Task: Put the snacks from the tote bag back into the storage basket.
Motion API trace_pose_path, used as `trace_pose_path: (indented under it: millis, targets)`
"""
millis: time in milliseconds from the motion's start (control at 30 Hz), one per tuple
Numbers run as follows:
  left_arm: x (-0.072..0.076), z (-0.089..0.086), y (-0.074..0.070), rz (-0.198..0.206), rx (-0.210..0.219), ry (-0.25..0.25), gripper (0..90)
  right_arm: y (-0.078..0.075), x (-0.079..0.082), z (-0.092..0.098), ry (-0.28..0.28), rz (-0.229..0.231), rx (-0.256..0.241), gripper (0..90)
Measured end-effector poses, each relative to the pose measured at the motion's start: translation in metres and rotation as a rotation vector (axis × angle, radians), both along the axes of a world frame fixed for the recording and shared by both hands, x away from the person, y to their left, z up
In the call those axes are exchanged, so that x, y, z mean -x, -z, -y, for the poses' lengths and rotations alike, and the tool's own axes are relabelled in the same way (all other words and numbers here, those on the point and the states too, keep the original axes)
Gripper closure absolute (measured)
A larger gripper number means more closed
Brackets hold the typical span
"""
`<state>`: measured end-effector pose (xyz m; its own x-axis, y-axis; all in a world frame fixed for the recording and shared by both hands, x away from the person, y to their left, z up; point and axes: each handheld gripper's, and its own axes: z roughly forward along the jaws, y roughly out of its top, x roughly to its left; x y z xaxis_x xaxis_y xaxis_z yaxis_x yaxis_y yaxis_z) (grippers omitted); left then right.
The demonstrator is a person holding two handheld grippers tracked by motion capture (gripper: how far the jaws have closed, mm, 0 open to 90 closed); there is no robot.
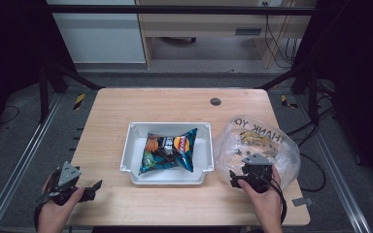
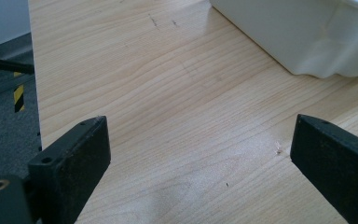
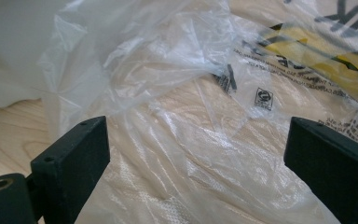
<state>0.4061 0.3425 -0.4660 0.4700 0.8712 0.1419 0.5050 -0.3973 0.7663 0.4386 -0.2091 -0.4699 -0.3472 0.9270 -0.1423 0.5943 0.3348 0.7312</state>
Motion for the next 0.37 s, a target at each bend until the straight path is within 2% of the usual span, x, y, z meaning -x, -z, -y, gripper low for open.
trace_pose_path:
  millis: [133, 233, 367]
  targets:
    - [-0.0002, 0.0007, -0.0002, 0.002, 0.001, 0.002, 4.4, 0.0049, 0.0, 0.0026, 0.021, -0.002, 0.008, 7.4]
    - [-0.0001, 0.0014, -0.0005, 0.003, -0.001, 0.006, 4.4, 0.0072, 0.0009, 0.0051, 0.033, -0.005, -0.017, 7.4]
    - [-0.0001, 0.0027, -0.0004, 0.004, -0.003, 0.012, 4.3, 0.0068, 0.0025, 0.0072, 0.045, 0.006, -0.025, 7.3]
